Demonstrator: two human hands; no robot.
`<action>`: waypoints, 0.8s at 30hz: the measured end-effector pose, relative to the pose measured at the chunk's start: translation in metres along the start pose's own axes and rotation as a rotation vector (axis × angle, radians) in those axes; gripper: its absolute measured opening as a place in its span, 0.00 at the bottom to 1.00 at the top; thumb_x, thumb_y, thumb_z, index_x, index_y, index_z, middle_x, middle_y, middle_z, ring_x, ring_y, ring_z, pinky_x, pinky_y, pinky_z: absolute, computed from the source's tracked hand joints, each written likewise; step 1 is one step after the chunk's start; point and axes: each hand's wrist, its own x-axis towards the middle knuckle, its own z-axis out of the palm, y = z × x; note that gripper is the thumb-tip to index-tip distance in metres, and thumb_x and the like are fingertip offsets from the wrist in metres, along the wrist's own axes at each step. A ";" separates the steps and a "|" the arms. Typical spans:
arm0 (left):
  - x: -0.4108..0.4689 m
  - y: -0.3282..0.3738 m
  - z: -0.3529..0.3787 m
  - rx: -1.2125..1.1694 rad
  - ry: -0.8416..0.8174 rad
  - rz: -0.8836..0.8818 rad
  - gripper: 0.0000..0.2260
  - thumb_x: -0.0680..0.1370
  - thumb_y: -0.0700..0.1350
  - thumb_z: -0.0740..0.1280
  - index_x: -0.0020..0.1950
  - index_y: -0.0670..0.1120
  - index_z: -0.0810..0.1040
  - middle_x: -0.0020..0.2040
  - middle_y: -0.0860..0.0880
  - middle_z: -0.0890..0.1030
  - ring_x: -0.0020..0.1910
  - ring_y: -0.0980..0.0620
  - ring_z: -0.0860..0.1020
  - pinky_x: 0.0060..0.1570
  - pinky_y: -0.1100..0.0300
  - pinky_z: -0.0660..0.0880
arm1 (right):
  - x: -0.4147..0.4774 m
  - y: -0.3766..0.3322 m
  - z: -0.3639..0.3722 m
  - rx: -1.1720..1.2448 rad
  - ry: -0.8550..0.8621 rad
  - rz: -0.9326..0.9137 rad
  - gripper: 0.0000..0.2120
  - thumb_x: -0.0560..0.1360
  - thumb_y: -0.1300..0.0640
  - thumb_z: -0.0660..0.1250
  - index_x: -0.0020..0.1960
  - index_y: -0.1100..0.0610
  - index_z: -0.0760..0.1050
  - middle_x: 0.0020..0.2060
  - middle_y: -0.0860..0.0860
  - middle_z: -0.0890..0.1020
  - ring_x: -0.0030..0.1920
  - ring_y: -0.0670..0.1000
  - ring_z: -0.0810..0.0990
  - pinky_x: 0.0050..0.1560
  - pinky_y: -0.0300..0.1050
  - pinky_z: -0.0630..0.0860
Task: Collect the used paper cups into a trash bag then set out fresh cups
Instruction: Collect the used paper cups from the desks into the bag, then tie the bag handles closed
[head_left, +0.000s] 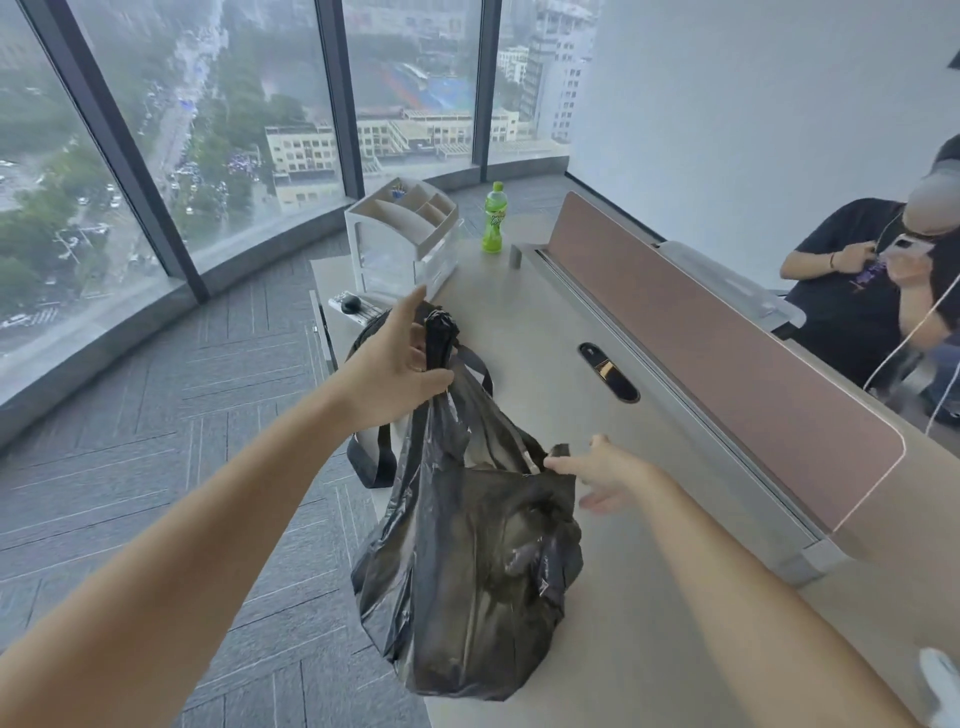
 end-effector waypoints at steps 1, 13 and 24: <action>0.000 -0.005 0.000 0.023 0.029 -0.027 0.45 0.74 0.44 0.74 0.80 0.54 0.47 0.59 0.49 0.77 0.49 0.53 0.80 0.53 0.55 0.78 | 0.005 0.001 0.005 0.033 -0.013 -0.010 0.31 0.70 0.45 0.74 0.63 0.54 0.61 0.53 0.54 0.77 0.43 0.54 0.85 0.43 0.47 0.81; 0.002 -0.080 0.044 -0.034 -0.261 -0.288 0.47 0.65 0.65 0.76 0.75 0.50 0.57 0.71 0.51 0.69 0.68 0.52 0.72 0.67 0.51 0.71 | -0.048 -0.029 -0.006 0.500 -0.073 -0.514 0.08 0.80 0.61 0.63 0.46 0.59 0.80 0.41 0.56 0.83 0.39 0.52 0.81 0.47 0.48 0.81; 0.036 -0.051 0.074 0.154 -0.064 -0.504 0.57 0.48 0.82 0.65 0.67 0.47 0.69 0.62 0.47 0.77 0.60 0.46 0.76 0.63 0.49 0.73 | -0.107 -0.021 -0.040 0.762 -0.189 -0.772 0.05 0.69 0.61 0.69 0.42 0.55 0.83 0.41 0.55 0.83 0.41 0.52 0.81 0.48 0.47 0.78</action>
